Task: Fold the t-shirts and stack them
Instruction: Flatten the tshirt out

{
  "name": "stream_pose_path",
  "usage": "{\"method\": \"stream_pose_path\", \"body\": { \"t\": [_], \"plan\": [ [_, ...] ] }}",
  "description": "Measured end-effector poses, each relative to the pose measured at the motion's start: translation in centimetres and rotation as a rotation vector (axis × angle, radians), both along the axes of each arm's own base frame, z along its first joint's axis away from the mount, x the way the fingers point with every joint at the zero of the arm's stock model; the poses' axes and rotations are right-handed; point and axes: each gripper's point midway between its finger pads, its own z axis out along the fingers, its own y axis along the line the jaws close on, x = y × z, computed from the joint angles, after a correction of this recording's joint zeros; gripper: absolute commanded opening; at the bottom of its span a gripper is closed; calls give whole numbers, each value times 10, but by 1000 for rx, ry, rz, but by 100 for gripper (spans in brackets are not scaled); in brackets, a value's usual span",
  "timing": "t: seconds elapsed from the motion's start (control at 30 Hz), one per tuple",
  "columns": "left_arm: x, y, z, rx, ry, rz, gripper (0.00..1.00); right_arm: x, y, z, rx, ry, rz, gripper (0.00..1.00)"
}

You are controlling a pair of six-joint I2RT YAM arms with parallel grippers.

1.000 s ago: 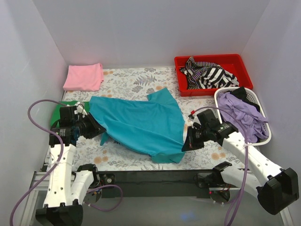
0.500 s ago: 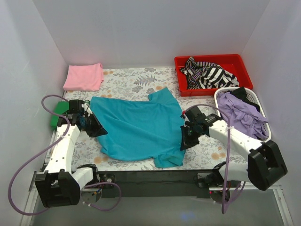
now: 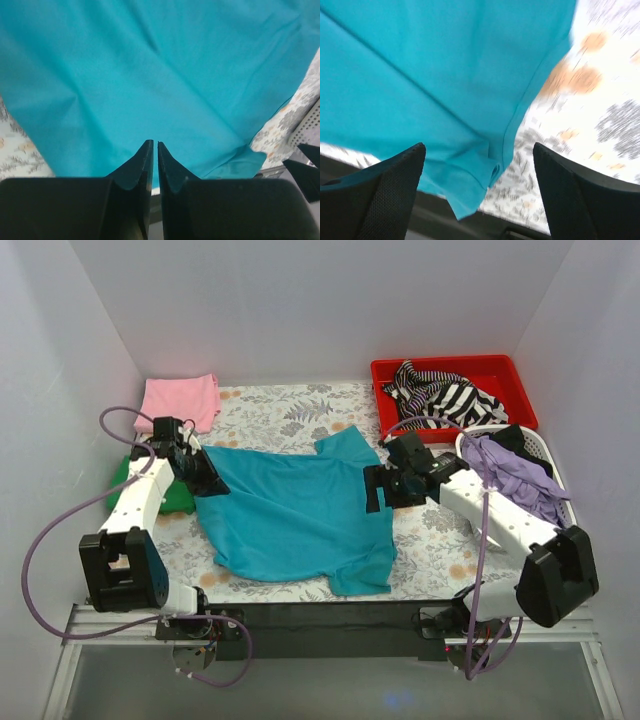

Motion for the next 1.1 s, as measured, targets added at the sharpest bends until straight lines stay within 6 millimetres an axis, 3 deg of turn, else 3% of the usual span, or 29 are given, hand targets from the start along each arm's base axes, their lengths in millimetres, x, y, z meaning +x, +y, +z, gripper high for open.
{"method": "stream_pose_path", "body": {
  "t": [0.13,0.23,0.3,0.37,0.53,0.57,0.73,0.87,1.1],
  "plan": [
    [52,5,22,12,-107,-3,8,48,11,57,28,-231,2,96],
    [95,9,30,21,-163,-1,7,92,27,81,19,-330,25,97],
    [121,12,27,25,-175,5,8,128,43,75,0,-358,44,96],
    [144,15,16,34,-181,14,6,156,53,54,-31,-341,64,97],
    [180,25,-23,64,-117,37,6,224,58,3,-51,-276,53,96],
    [187,27,-31,72,-108,43,9,238,57,-3,-42,-268,42,96],
    [224,38,-48,106,-101,64,10,293,49,0,32,-298,4,98],
    [246,47,-57,129,-118,76,11,321,49,14,82,-349,4,97],
    [241,57,-76,153,-61,84,12,314,61,-12,111,-291,51,95]
  ]
}}
